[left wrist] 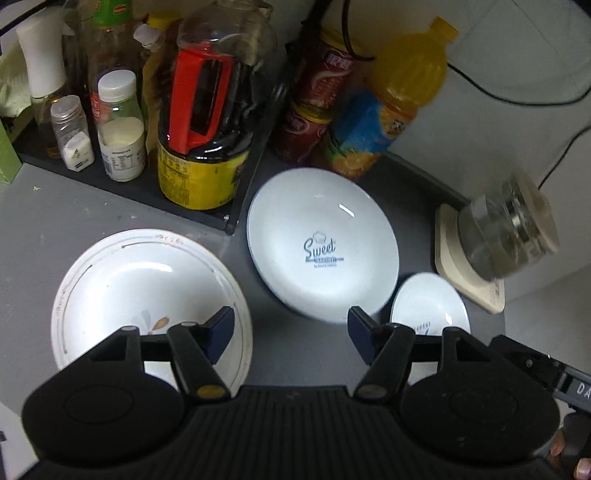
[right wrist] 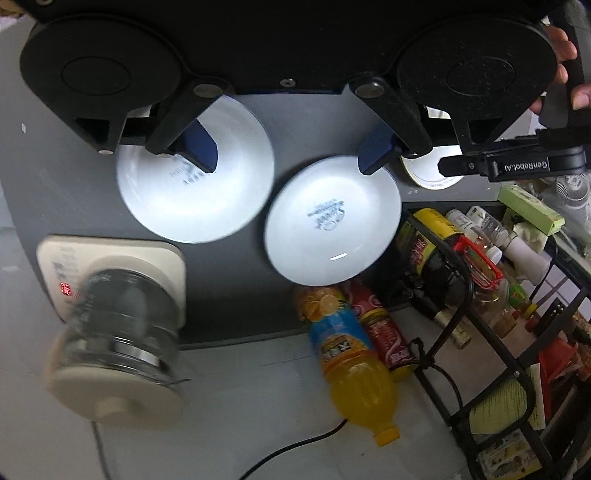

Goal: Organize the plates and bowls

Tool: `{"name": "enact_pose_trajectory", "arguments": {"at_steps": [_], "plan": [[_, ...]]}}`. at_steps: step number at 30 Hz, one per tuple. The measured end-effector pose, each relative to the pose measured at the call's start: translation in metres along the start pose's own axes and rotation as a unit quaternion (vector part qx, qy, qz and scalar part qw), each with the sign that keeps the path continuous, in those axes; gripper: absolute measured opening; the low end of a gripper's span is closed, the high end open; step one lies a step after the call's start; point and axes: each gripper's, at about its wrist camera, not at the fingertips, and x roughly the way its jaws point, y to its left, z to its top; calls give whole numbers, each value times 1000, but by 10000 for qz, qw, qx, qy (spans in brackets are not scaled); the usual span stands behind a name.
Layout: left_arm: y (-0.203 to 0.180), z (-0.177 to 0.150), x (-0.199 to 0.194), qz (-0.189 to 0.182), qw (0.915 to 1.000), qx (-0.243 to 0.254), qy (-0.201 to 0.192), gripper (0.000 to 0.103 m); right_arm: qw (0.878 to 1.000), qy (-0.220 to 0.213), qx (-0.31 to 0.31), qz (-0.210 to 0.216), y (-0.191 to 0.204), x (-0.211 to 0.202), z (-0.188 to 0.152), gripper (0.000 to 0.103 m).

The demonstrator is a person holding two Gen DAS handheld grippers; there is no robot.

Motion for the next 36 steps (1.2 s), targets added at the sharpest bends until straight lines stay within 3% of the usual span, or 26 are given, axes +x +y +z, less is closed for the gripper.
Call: {"name": "enact_pose_trajectory", "arguments": {"at_steps": [13,18,24,28,32,36], "plan": [[13,19,40,-10,9957,-892,-250,66,9978,307,-563,150,4,67,54,70],[17,21,59,5,9917,-1255,-288,65,9976,459,-509,97,-7,96,67,58],[24,21,87,12,9848,-1722,-246,62,9964,629,-561,17,-17,130,73,50],[23,19,101,10,9819,-1873,-265,59,9960,778,-428,-89,-26,154,77,43],[28,19,117,79,9769,-2131,-173,46,9948,925,-376,-200,-32,176,77,37],[28,22,128,199,9751,-2202,-189,41,9931,1060,-453,-221,-31,192,76,33]]}}
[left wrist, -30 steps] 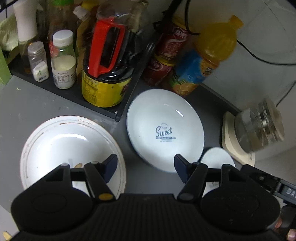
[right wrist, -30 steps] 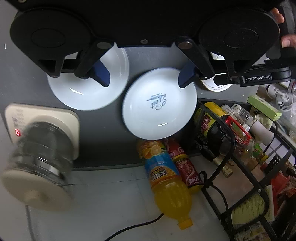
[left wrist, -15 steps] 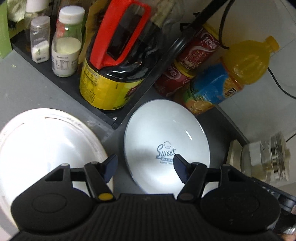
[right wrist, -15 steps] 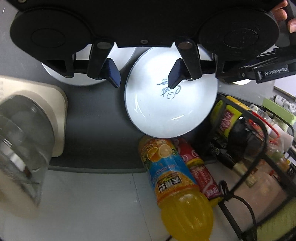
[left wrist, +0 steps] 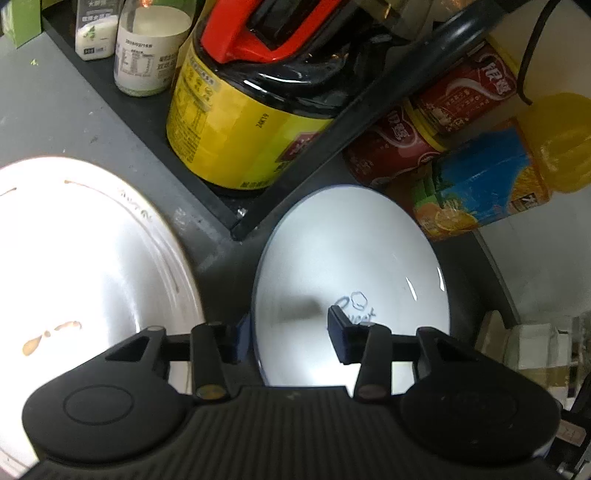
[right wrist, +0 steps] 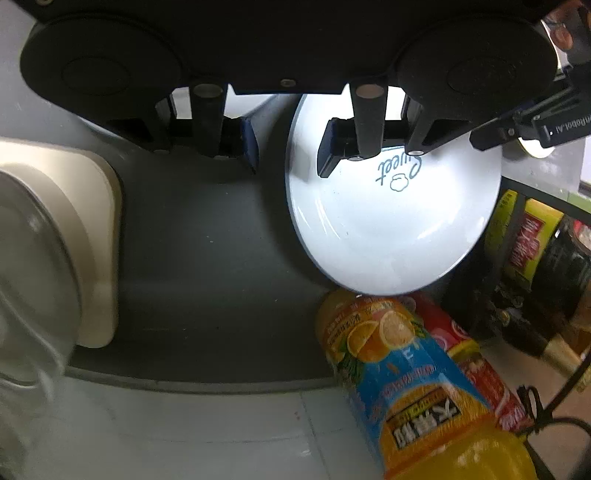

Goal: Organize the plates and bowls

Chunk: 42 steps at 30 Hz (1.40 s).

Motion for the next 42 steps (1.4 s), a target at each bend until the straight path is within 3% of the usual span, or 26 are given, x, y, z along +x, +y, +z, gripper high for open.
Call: {"name": "enact_pose_trajectory", "arguments": {"at_steps": [3,5,8,12,17,24,42], "plan": [[1,2,8,56,9999,-121,45,35,9999,114,70,31,-3,10,3,26],[3,2,14,142,9998,-142,88,23,9997,135,125,145,-6,13,4,25],[7,1,18,231,9994,-266,54,14,9994,186,132,256,-8,16,4,24],[4,1,19,294,9992,-274,26,14,9982,252,303,446,-14,18,2,15],[12,3,16,154,9990,-406,146,11,9974,355,438,447,-14,16,2,14],[18,3,-5,-94,9991,-403,85,10,9958,171,439,789,-18,-14,-6,8],[31,0,-69,-487,9987,-22,116,10,9941,-386,407,932,7,-91,-29,10]]}}
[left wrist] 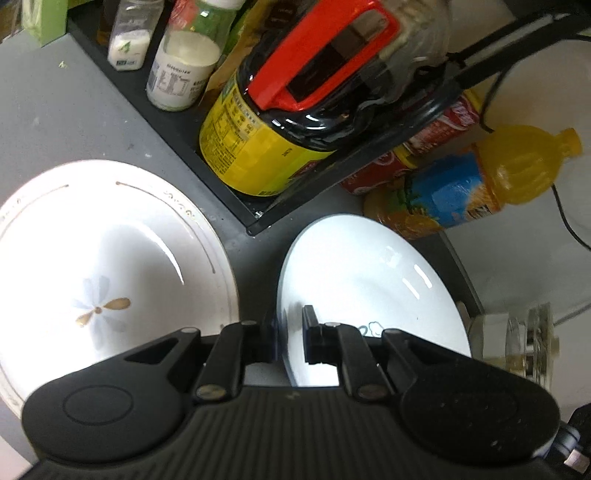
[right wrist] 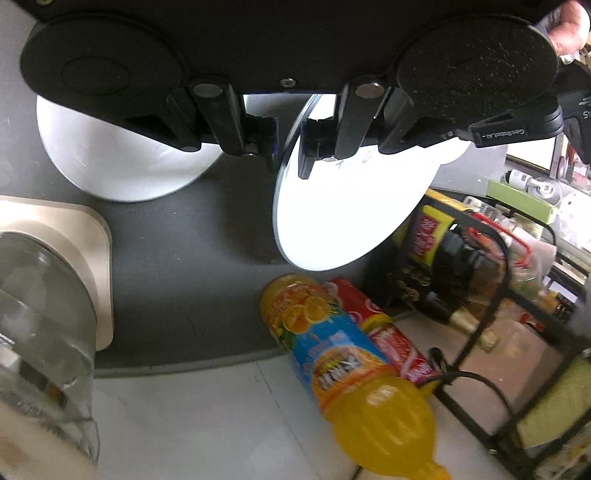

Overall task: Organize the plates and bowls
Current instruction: 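Lift the 'Sweet' plate with the right gripper onto the flower-pattern plate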

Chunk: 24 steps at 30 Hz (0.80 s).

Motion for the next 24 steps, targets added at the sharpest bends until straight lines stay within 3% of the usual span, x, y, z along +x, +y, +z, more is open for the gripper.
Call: {"name": "enact_pose_trajectory", "arguments": {"at_steps": [13,24], "plan": [[31,9,-36,-69,9989,409,225,11,9996,-239,103,-145,48,-25,-38,12],[71,19,-55,-57,9979,554,331,11,9995,-169,41,-251,72,-16,-78,12]]}}
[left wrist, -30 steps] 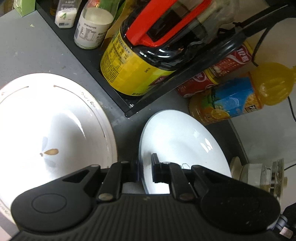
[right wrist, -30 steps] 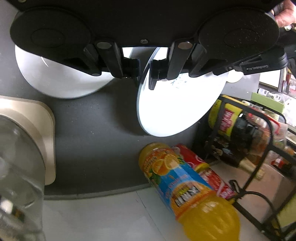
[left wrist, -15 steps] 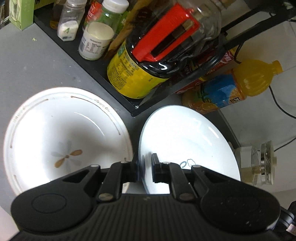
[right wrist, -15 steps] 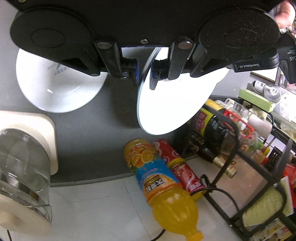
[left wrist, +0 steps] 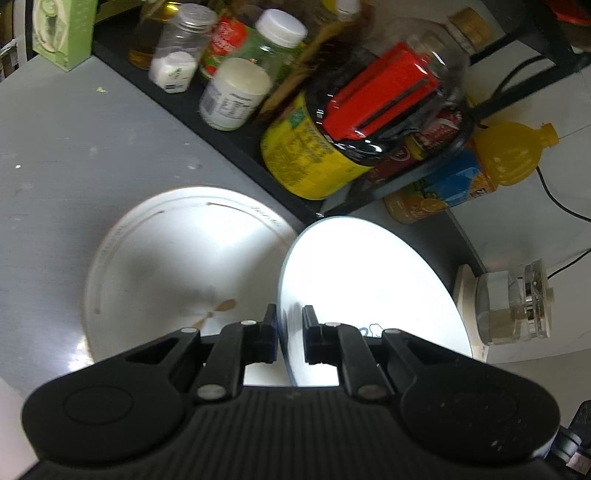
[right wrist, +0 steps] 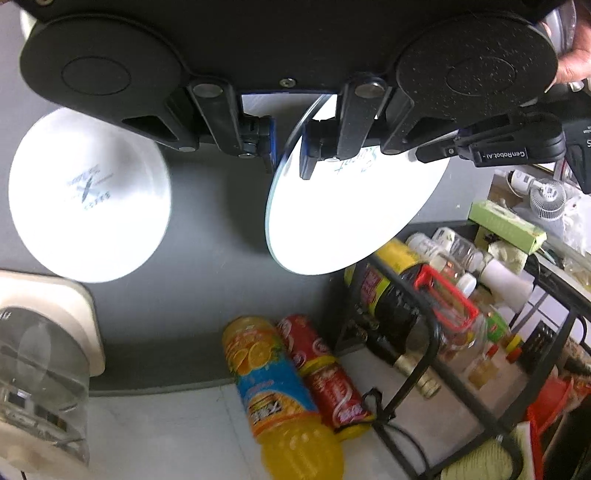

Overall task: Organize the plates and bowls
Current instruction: 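Lift the 'Sweet' plate with the right gripper onto the flower-pattern plate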

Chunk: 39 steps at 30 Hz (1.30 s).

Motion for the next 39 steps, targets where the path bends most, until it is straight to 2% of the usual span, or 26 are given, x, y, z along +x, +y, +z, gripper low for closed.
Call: {"name": "enact_pose_trajectory", "arguments": {"at_steps": [21,39], "plan": [[75,14,-10,169,9997,-4,174,11,9995,195,-143,-179,64,39,-45,13],[100,19,-2,242,9989,122,370,11,9975,408,-233,-522,84,63,-63,11]]}}
